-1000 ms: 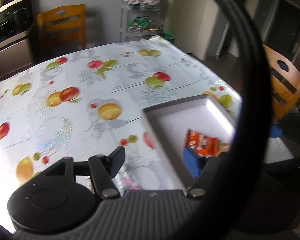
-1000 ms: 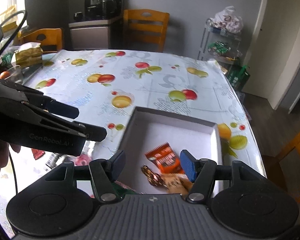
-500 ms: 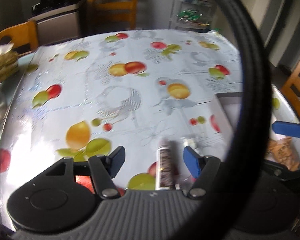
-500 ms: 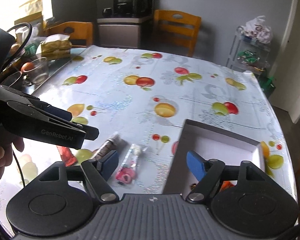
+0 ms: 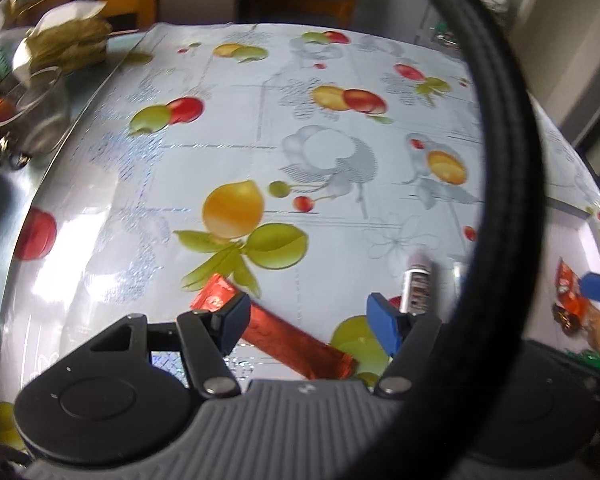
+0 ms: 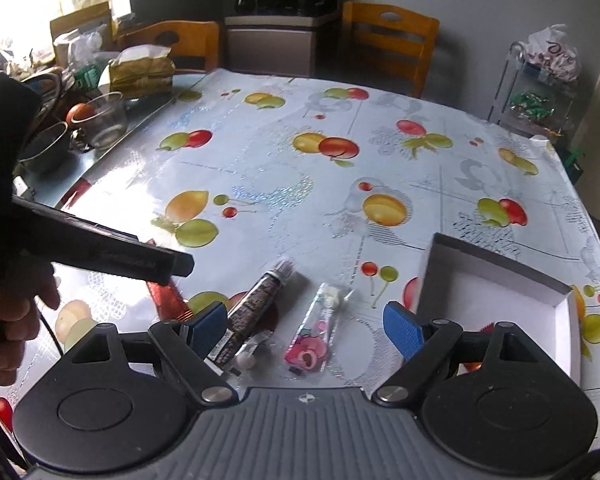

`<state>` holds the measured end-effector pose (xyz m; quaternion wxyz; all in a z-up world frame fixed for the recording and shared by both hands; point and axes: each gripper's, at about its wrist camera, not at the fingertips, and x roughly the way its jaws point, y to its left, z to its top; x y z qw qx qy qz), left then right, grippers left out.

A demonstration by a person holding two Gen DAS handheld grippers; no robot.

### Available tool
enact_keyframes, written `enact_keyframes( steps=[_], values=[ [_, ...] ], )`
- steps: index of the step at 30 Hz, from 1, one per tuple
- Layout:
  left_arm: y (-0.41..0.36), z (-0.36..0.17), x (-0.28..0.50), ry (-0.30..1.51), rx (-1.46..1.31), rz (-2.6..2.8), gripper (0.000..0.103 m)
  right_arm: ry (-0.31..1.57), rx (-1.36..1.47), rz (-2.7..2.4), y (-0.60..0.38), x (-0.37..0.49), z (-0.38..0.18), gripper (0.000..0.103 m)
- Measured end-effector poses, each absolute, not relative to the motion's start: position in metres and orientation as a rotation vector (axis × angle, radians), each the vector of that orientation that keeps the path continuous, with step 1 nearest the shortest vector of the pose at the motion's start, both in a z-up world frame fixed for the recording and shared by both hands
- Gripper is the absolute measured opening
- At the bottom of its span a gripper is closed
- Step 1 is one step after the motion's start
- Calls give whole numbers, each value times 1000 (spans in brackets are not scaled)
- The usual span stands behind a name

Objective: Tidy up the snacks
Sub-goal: 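Move both tools back toward the red bar and tubes on the table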

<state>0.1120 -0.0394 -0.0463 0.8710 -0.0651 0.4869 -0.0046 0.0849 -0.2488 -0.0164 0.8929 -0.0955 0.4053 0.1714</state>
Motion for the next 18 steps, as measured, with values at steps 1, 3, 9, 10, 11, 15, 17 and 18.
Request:
enact_keyframes(
  steps=[1,3,9,10,11,15,17,18],
  values=[
    [-38,-50,113,1022,-141,4,64,842,-203,359,-247,84,-17,87],
    [-35,-57,114,1038,-155,27,64,846,-213,368,-243,84,-19,87],
    [-30,-72,113,1040,-159,59,64,863,-222,389,-233,87,-25,87],
    [-29,-75,112,1041,-158,61,64,865,-222,392,-232,87,-26,87],
    [-29,-77,113,1044,-160,62,64,869,-223,396,-230,88,-27,87],
    [-27,-84,113,1035,-168,60,64,879,-228,406,-226,89,-30,87],
    [-26,-85,114,1023,-162,61,64,883,-231,406,-224,89,-32,88],
    [-26,-86,114,1022,-160,62,64,886,-232,406,-224,89,-32,88]
  ],
)
